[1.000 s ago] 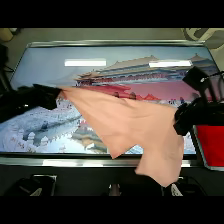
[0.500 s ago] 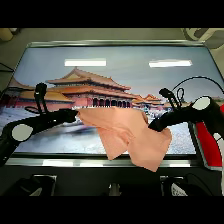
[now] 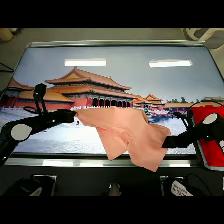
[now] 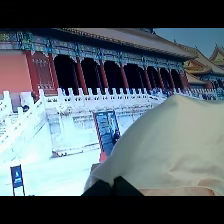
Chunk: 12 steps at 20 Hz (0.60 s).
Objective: Fold the shirts.
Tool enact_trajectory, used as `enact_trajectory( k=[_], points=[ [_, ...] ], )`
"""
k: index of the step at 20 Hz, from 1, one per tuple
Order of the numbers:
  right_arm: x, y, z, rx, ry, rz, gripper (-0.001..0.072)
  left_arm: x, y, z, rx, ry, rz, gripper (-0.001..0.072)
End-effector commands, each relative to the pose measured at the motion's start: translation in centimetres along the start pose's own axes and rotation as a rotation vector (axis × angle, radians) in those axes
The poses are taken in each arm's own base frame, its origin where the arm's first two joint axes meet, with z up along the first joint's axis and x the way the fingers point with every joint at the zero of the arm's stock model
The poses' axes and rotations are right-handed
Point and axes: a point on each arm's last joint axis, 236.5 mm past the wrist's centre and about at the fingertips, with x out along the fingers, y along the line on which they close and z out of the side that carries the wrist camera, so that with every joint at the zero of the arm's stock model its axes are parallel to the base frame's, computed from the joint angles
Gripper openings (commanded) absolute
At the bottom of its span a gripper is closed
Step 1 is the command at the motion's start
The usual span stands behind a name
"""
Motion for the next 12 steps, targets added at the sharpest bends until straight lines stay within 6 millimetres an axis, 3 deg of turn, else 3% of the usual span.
enact_trajectory(
  k=[1,8,9,10,11,12],
  points=[
    [2.1,-0.7,-0.1,0.071,-0.052,0.010,0.0550,0.0,0.1,-0.2,0.004,0.009,0.002,0.0020],
    [1.9,-2.1,1.5,0.104,-0.125,-0.043,0.0523,0.0,0.1,-0.2,0.003,0.009,0.002,0.0021],
    [1.9,-2.1,1.5,0.106,-0.126,-0.043,0.0401,0.0,0.1,-0.2,0.004,0.009,0.002,0.0021],
    [1.9,-2.1,1.6,0.108,-0.130,-0.040,0.0338,0.0,0.1,-0.2,0.004,0.009,0.002,0.0021],
    [1.9,-1.8,2.0,0.103,-0.146,-0.029,0.0102,0.0,0.1,-0.2,0.004,0.008,0.002,0.0021],
    [1.7,-1.5,2.6,0.106,-0.169,-0.017,0.0026,0.0,0.1,-0.1,0.004,0.005,0.003,0.0021]
  ],
)
